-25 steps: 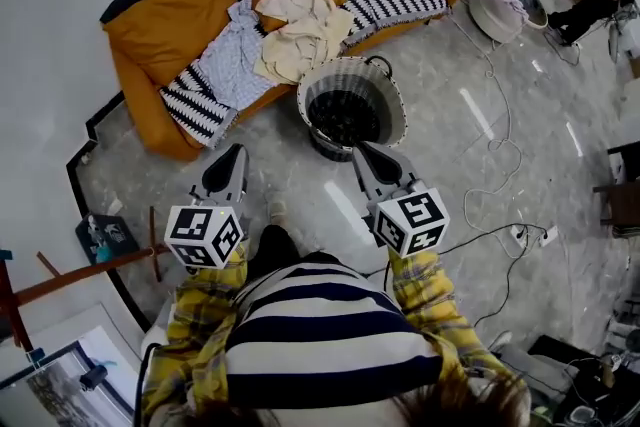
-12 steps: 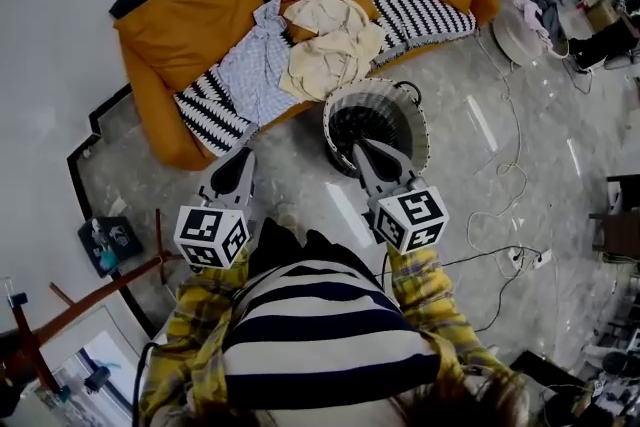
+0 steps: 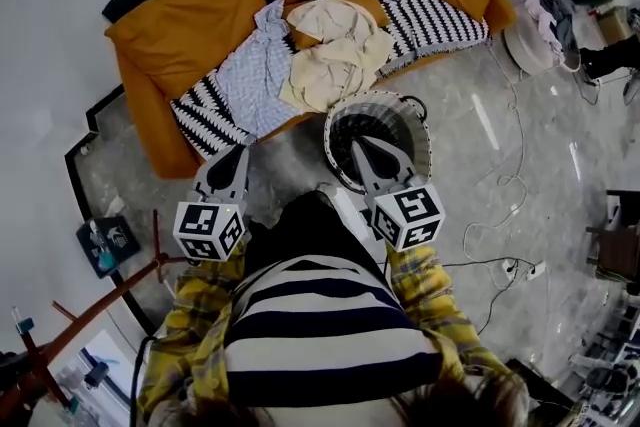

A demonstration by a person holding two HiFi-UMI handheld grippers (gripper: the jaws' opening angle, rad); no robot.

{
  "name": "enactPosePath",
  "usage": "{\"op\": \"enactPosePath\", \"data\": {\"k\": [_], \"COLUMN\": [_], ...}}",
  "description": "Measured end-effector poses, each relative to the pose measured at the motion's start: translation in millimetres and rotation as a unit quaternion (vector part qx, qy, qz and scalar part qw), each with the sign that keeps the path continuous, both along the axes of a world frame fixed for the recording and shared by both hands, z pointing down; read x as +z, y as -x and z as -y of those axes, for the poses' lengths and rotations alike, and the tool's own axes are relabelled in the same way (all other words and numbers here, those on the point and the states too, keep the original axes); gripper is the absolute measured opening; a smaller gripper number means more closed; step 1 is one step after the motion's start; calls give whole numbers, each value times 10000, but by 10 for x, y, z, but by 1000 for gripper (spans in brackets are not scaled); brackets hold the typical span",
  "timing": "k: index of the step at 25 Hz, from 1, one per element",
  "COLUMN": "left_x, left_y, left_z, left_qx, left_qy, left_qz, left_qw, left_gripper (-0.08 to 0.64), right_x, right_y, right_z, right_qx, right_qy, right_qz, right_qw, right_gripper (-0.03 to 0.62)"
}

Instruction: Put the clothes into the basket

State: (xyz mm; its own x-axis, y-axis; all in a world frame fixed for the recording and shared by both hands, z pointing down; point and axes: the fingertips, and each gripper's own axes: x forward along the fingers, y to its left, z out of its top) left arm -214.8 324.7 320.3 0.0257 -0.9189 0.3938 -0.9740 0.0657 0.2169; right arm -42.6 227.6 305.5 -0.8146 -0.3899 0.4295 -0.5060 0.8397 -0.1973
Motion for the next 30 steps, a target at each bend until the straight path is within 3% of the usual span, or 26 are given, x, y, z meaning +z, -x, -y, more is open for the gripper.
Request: {"op": "enactPosePath", "data": {"k": [4, 9, 15, 19, 30], "left_x": [106, 365, 756, 1034, 2001], "left_y": [8, 68, 260, 490, 1052], "left_z": [335, 696, 927, 1169, 1758], "left_qx": [-113, -321, -512, -609, -427], "left_qy": [-13, 207, 564, 796, 1682], "left_qz": [-72, -295, -302, -302, -160], "left_qw": [9999, 9988, 9966, 9945, 9847], "left_gripper": [34, 35, 37, 115, 177], "right_x": [49, 170, 449, 613, 984], "right_y": [103, 240, 464, 617, 1117], "right_z": [321, 634, 804, 957, 1411], "right_qx": [-302, -645, -947, -986, -894], "right_qy": [28, 131, 387, 537, 722], "right_qz": [11, 47, -73, -213, -553], "right_qw": [9995, 9978, 9947, 9934, 9918], "right_gripper": [29, 29, 29, 29, 29]}}
